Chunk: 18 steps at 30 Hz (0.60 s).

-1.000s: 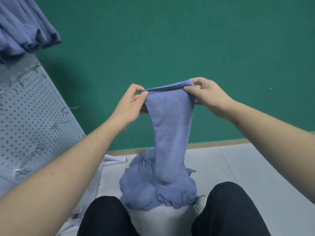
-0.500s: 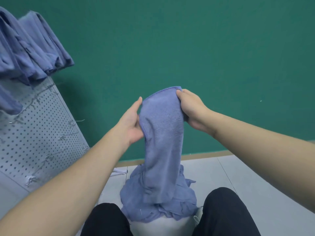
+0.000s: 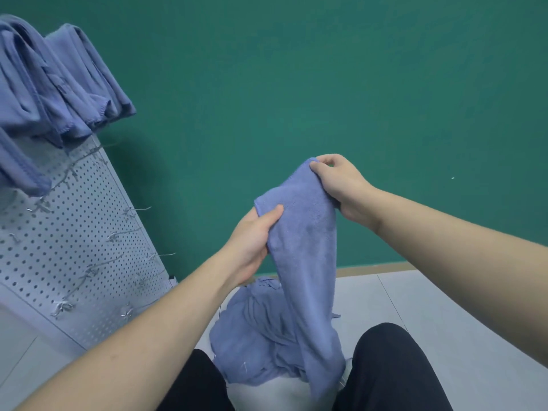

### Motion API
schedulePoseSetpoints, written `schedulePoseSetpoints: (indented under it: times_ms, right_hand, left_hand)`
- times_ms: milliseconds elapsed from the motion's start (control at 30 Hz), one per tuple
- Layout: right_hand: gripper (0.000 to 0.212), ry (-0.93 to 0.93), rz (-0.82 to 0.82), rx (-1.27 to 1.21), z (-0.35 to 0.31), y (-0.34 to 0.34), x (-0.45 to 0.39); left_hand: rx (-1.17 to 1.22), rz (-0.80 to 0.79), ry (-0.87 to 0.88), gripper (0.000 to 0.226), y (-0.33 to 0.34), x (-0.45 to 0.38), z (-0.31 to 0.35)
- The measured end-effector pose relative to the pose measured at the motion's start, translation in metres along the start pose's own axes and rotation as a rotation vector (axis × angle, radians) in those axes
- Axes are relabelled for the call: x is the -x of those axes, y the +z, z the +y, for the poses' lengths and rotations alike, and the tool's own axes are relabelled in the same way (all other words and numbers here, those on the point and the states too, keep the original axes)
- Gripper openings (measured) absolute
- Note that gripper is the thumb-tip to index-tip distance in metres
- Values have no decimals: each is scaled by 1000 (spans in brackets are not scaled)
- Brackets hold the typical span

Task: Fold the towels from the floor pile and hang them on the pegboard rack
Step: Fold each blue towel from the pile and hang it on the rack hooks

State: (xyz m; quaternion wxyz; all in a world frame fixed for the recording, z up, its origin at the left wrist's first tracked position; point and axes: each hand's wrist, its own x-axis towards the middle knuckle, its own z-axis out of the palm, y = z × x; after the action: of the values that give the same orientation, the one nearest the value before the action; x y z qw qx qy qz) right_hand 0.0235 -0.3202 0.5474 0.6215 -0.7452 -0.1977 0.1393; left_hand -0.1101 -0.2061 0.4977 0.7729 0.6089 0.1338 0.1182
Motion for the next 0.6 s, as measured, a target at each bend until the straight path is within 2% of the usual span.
schedulePoseSetpoints:
  times_ms: [67, 133, 233, 367, 467, 600]
  right_hand:
    - [13, 146, -33, -329, 2, -4, 2]
    - [32, 271, -177, -546, 5, -10, 8]
    - [44, 321, -319, -449, 14, -16, 21]
    - [24, 242, -392, -255, 35, -8, 39]
    - [12, 151, -330, -175, 48, 1, 46]
    - [25, -39, -169, 130, 48, 9, 49]
  left_hand:
    - [43, 39, 17, 23, 2, -3, 2]
    - [112, 76, 20, 22, 1, -7, 4]
    - [217, 110, -19, 20, 0, -9, 8]
    - [328, 182, -166, 23, -1, -11, 13]
    - [347, 214, -208, 26, -6, -13, 17]
    - [191, 333, -117, 11, -12, -12, 11]
